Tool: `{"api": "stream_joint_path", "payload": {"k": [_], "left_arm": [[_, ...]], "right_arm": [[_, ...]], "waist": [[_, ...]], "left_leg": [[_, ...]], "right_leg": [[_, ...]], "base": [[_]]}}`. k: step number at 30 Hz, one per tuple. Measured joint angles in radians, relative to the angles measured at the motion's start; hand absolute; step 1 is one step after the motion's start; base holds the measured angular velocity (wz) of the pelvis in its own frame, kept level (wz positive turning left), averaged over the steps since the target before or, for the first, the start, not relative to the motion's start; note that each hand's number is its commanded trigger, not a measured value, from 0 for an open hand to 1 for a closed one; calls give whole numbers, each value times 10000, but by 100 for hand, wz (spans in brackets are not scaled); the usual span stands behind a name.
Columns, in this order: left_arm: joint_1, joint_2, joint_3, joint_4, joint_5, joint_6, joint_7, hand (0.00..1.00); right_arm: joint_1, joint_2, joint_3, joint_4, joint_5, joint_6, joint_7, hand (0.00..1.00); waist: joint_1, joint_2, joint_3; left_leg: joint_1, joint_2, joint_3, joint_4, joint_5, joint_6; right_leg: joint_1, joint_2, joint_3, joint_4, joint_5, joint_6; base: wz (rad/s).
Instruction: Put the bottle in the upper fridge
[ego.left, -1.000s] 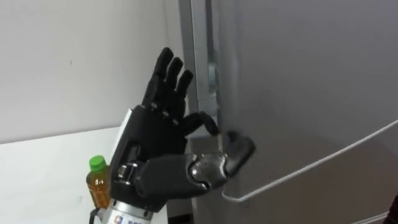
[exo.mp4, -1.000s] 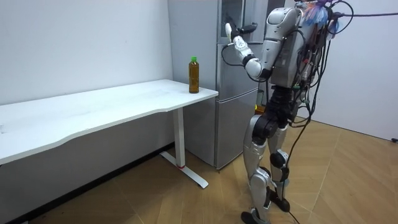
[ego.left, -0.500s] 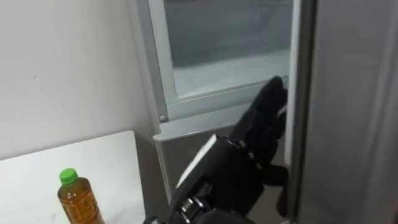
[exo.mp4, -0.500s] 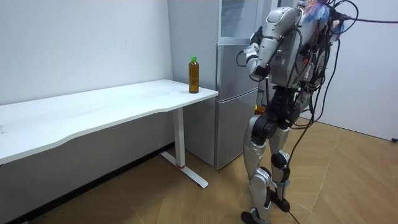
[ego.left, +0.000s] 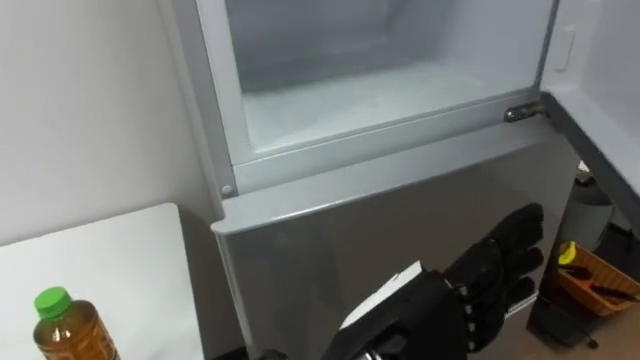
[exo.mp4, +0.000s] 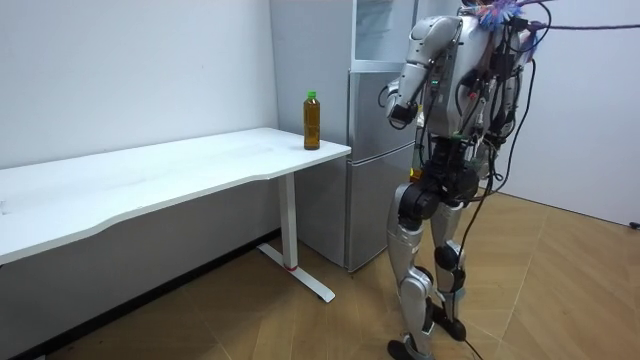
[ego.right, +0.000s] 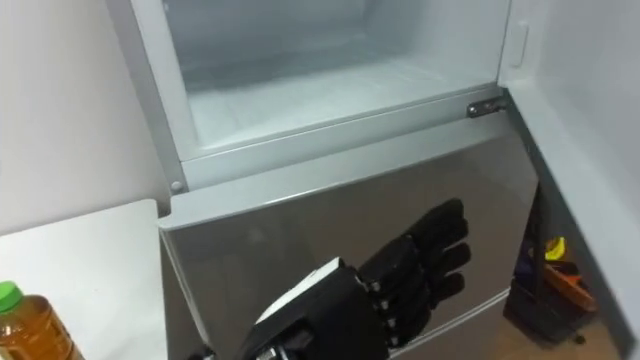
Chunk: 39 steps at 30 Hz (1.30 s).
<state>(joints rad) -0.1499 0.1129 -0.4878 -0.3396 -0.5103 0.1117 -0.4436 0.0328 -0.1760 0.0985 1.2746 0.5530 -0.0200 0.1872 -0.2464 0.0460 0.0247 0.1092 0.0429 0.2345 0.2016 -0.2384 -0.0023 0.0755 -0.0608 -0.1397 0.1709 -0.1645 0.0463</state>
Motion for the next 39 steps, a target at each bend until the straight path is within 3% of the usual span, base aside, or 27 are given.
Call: {"api": "stream_joint_path", "payload": {"k": [11, 15, 26, 29, 32, 34, 39], "left_arm": [[-1, -8, -51, -1, 20, 137, -70, 0], [-1, -8, -50, 0, 22, 137, -72, 0], [0, 180, 158, -12, 126, 132, -4, 0], [0, 186, 552, -199, 491, 129, 49, 0], [4, 212, 1116, -876, 519, 64, 351, 0], [20, 204, 1802, -1154, 571, -315, 647, 0], [596, 173, 3232, -1817, 723, -631, 1310, 0]], "right_arm": [[26, 13, 3, 37, 269, 2, -25, 0], [68, 19, -3, 103, 327, 0, -25, 0], [51, 79, 173, 96, 444, -24, -237, 0], [61, 107, 158, 140, 444, -38, -215, 0], [275, 110, 73, 141, 444, -148, -218, 0], [378, 121, -132, 151, 316, -198, -223, 0], [512, 154, -468, 184, 36, -385, -221, 0]], "waist": [[-4, 16, -25], [-2, 38, -116], [96, -38, -78], [280, -103, -58], [627, -175, -91], [941, -168, -154], [1291, -132, -195]], "left_leg": [[55, 0, 48, -41, -1, 0], [88, 4, 46, -30, 0, 0], [63, 16, 35, -13, 0, -1], [47, 15, 33, -15, 0, -1], [55, 17, 36, -27, 1, -2], [77, 22, -8, -16, 1, -2], [53, 43, -128, 9, 1, -3]], "right_leg": [[-62, 16, 32, 0, -4, 2], [-45, 16, 35, 40, -2, -1], [-83, 10, 4, 119, -21, -15], [-105, 12, 17, 116, -27, -12], [-112, 15, 23, 111, -36, -19], [-82, 19, 25, 108, -36, -21], [0, 44, -20, 129, -42, -30]], "base": [[0], [0], [0], [0], [0], [0], [2]]}}
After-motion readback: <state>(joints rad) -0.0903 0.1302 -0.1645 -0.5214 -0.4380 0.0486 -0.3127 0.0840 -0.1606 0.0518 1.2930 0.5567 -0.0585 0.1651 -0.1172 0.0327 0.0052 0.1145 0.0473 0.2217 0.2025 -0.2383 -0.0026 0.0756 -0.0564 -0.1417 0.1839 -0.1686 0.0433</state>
